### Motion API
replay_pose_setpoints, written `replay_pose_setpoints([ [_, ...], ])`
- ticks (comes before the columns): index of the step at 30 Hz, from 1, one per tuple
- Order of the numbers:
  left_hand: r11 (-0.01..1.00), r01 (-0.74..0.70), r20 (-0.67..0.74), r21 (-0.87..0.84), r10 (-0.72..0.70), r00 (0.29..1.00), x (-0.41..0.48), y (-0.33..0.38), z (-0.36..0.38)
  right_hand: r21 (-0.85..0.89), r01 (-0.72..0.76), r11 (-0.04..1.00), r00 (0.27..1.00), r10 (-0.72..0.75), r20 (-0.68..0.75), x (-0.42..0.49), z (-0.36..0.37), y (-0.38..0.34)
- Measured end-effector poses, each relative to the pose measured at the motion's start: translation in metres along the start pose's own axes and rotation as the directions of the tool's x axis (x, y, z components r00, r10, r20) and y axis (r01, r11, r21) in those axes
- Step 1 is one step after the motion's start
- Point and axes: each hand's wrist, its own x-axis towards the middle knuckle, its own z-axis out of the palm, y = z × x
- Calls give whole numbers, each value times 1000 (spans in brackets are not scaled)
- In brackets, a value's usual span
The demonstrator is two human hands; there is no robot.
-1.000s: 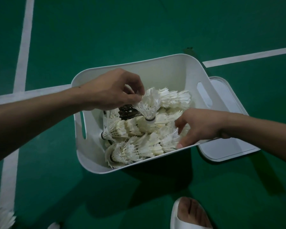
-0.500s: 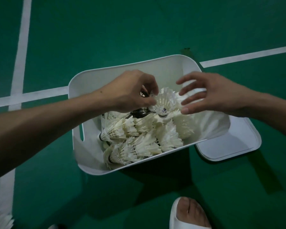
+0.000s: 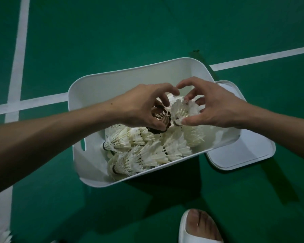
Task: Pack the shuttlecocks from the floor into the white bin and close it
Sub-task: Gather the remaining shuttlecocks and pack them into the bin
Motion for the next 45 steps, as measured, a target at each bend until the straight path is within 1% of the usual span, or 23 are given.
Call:
replay_pose_setpoints([
  [4, 995, -31, 21, 91, 29, 999, 1, -12, 6, -88, -16, 996, 999, 19, 29, -1, -2, 8],
  [7, 989, -38, 126, 142, 20, 992, 1, -16, 14, -250, 9, 968, 998, 5, 56, 1, -4, 9],
  [9, 988, -57, 186, 145, 30, 982, 0, -16, 18, -302, 7, 953, 999, 7, 46, 2, -7, 8],
  [13, 956, -156, 245, 247, 95, 965, -1, -17, 22, -296, -60, 953, 998, 65, 8, -1, -24, 6],
  [15, 927, -205, 303, 314, 107, 947, -1, -17, 23, -254, -97, 962, 994, 108, 27, -3, -32, 5],
  [17, 892, -258, 360, 372, 118, 925, -1, -17, 24, -208, -114, 971, 988, 133, 77, -4, -35, 4],
  [19, 860, -300, 395, 414, 127, 910, -1, -18, 24, -200, -121, 972, 978, 152, 146, -6, -37, 4],
  [22, 856, -307, 408, 416, 125, 904, -2, -20, 23, -170, -132, 977, 946, 175, 273, -8, -34, 4],
  [25, 891, -281, 401, 357, 125, 907, -4, -22, 21, -40, -184, 982, 918, 187, 351, -10, -20, 8],
  [27, 910, -266, 384, 317, 133, 914, -6, -26, 19, -15, -200, 980, 904, 191, 383, -11, -6, 11],
  [30, 929, -253, 376, 271, 140, 916, -6, -30, 17, -115, -159, 981, 899, 192, 395, -11, 3, 12],
  [33, 929, -239, 408, 282, 110, 906, -5, -30, 16, -182, -137, 974, 913, 195, 358, -9, 2, 11],
  [35, 929, -233, 398, 288, 105, 911, -4, -30, 17, -216, -134, 967, 907, 207, 365, -9, 6, 10],
  [39, 956, -213, 246, 203, 161, 956, -2, -35, 17, -281, -65, 958, 919, 167, 358, -7, 21, 8],
  [42, 977, -119, 125, 175, 98, 987, 1, -38, 19, -317, -36, 948, 913, 160, 375, -4, 20, 6],
  [45, 977, -41, 83, 208, 24, 996, 2, -40, 22, -255, -84, 963, 900, 183, 395, -2, 6, 8],
])
